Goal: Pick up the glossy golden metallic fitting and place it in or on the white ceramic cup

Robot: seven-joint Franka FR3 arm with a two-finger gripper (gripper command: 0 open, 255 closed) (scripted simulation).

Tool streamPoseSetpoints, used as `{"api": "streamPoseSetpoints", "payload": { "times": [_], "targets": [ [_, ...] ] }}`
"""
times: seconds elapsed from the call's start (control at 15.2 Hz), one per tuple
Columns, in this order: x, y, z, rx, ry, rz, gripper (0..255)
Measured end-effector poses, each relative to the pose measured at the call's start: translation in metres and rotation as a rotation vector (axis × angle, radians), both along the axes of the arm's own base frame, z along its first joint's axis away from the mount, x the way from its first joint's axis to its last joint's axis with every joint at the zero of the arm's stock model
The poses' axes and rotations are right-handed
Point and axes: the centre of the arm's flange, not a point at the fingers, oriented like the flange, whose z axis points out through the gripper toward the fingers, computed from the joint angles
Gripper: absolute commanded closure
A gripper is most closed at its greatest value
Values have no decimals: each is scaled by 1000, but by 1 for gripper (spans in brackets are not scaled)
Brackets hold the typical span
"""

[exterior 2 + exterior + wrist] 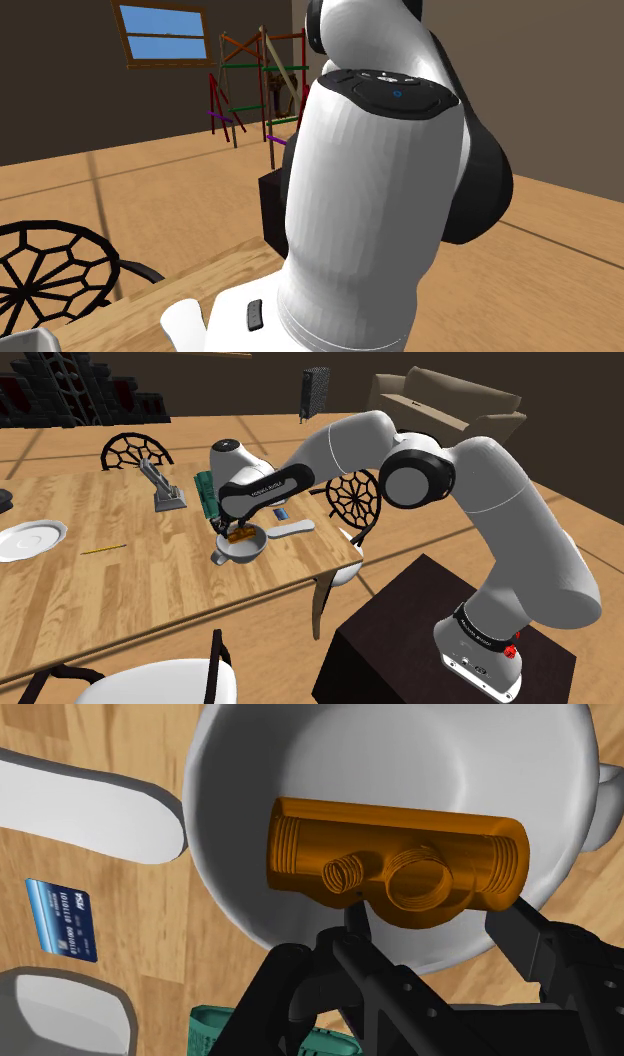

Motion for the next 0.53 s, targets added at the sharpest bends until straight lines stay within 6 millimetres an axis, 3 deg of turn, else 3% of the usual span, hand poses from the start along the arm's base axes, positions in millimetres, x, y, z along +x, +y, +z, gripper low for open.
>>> {"api": "streamPoseSetpoints", "payload": {
  "times": [0.07, 0.13, 0.53],
  "targets": [
    [0, 0, 0, 0, 0, 0, 255],
    [0, 0, 0, 0, 0, 0, 0],
    [0, 0, 0, 0, 0, 0, 0]
  ]
}}
